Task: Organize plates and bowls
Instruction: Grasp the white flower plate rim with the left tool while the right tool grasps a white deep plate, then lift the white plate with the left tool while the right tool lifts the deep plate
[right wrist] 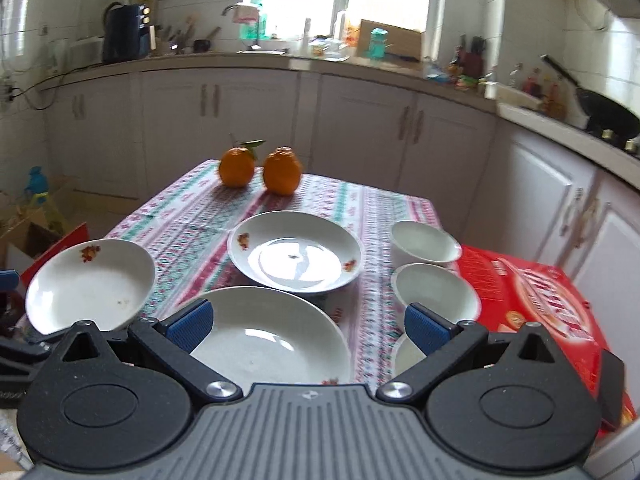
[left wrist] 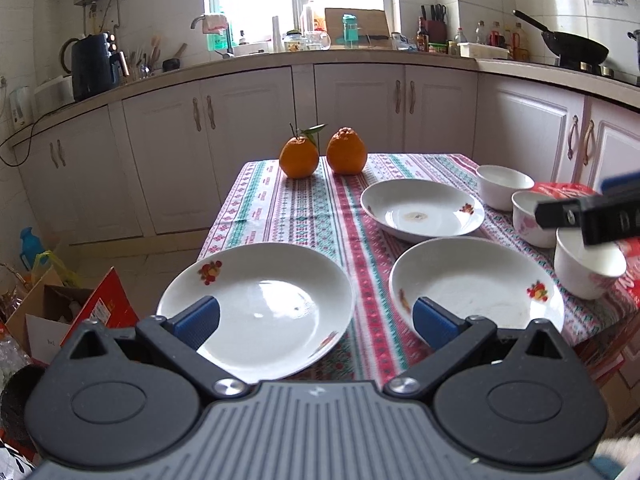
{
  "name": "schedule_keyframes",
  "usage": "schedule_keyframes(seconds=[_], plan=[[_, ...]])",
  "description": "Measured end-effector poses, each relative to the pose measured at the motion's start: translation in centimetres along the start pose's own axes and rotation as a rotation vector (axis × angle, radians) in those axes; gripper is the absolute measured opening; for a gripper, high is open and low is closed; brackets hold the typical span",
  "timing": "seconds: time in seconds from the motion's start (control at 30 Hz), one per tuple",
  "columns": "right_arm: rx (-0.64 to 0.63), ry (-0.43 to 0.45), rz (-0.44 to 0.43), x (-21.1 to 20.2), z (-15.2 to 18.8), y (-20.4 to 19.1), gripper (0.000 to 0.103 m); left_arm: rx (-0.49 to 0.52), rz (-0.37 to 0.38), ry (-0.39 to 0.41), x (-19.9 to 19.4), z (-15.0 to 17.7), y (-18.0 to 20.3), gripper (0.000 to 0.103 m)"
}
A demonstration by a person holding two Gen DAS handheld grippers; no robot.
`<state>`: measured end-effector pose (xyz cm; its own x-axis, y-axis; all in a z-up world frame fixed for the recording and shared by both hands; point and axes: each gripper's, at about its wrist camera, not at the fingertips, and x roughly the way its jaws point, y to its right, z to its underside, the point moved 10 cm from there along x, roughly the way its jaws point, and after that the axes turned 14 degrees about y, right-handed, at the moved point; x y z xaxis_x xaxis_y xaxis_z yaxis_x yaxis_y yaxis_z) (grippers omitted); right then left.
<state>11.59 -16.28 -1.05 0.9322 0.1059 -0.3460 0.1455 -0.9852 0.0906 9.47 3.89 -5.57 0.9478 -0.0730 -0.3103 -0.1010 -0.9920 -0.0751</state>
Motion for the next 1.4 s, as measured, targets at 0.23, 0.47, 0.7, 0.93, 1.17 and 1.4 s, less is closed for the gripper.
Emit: schedule_keyframes(seconds=[0.23,0.47,0.7,0.93,1.17,1.4], plan=[[0.015,-0.036,-0.106,3.2,-1.0,-1.6,0.103,0.026,-0.005,-0.055,0.0,2.7,-3.3,0.102],[0.046,-0.065,-0.190,5.8,-1.7,-3.7,0.103,0.005,0.014,-0.118,1.4,5.6,-5.5,0.102],[-0.001,-0.107,-0.233,8.3,-1.7,-5.9,0.103,-0.023,0.049,-0.152,3.4,7.0,-6.3,0.102],[-0.013,-0.147,-0.277,10.3,-1.6,-7.7,0.103,-0.009,0.088,-0.168,4.8,7.6,-6.7,0.102],[-0.049,-0.200,-0.372,12.0,-1.2,-10.7,0.103,-0.018,0.110,-0.177,5.5,8.2,-6.7,0.102],[-0.088,-0.235,-0.481,13.9,-1.5,-13.8,0.103,-0.022,0.129,-0.201,5.8,8.2,-6.9,0.103]])
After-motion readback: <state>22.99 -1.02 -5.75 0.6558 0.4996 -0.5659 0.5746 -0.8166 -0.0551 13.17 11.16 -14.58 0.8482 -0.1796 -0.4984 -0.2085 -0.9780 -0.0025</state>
